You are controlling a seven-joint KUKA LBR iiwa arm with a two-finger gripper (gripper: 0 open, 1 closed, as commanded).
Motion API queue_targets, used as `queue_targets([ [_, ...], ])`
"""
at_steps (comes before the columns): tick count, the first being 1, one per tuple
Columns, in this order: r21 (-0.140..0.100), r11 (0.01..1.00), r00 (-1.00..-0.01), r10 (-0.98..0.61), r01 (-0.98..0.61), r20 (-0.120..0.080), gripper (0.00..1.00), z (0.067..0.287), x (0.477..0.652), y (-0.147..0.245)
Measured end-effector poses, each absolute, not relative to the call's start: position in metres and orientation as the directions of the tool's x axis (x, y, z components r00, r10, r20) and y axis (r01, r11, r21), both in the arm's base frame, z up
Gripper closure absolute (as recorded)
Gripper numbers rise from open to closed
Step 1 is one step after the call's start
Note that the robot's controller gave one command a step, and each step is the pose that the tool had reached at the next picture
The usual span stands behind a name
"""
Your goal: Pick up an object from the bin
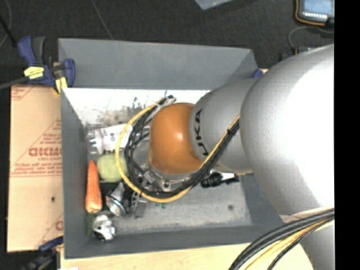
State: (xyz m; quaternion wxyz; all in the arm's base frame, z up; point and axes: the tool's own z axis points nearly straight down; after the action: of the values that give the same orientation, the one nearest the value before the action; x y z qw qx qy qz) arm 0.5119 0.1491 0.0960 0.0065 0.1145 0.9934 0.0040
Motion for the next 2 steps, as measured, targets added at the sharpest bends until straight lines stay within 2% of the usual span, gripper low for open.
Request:
queue_targets([
  [1, 0.008, 0.964, -0.964, 0.265, 0.265, -0.008, 1.00, 0.0857, 0.5137, 0.1483],
  [2, 0.011, 0.961, -0.961, 0.277, 0.277, -0.012, 1.00, 0.0942, 0.5158, 0.1412],
])
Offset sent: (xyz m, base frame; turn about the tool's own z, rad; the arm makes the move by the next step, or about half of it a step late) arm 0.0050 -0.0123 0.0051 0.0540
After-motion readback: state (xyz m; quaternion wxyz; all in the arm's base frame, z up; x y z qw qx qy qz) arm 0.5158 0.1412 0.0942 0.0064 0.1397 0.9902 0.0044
